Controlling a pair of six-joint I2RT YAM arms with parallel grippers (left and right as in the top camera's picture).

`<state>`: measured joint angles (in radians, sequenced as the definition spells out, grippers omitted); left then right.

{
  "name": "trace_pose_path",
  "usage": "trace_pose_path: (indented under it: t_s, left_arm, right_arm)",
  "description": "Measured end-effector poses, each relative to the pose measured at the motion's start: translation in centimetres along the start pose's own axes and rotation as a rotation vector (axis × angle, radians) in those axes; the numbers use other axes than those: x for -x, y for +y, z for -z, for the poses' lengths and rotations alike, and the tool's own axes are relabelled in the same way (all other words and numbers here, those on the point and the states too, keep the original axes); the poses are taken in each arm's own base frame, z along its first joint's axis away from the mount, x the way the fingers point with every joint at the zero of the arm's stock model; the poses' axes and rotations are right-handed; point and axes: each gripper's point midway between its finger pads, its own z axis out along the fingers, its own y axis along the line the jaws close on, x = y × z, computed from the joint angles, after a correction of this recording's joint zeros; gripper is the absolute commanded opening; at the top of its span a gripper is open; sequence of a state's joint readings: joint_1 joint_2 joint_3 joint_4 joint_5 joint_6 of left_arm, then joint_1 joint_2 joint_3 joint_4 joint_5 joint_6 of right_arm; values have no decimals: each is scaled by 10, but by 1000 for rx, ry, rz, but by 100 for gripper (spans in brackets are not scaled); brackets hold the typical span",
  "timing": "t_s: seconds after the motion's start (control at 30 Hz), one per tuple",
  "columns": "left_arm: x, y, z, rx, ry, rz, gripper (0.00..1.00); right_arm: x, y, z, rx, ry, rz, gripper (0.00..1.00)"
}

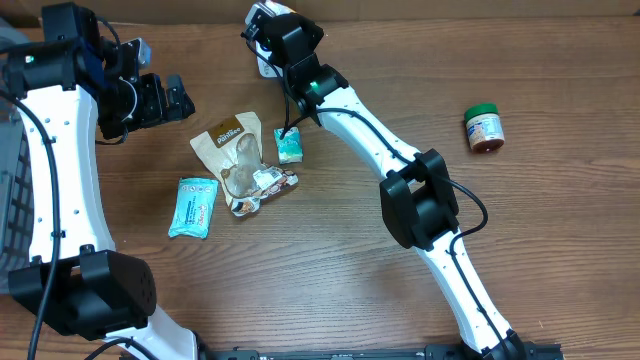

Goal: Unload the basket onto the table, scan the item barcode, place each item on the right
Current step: 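Lift the orange pack and hold it in front of the scanner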

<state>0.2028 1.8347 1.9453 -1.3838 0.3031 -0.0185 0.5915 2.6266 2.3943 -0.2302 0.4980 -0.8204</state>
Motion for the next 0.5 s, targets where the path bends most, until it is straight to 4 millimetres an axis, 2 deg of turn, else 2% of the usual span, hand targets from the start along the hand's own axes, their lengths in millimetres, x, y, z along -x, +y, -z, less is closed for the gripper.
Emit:
trace_pose_path:
  t_s: [0.5]
  left_arm:
    - [0, 0, 0, 0, 0, 0, 100]
  right_arm:
    - [-15, 14, 1, 59, 56, 64, 4]
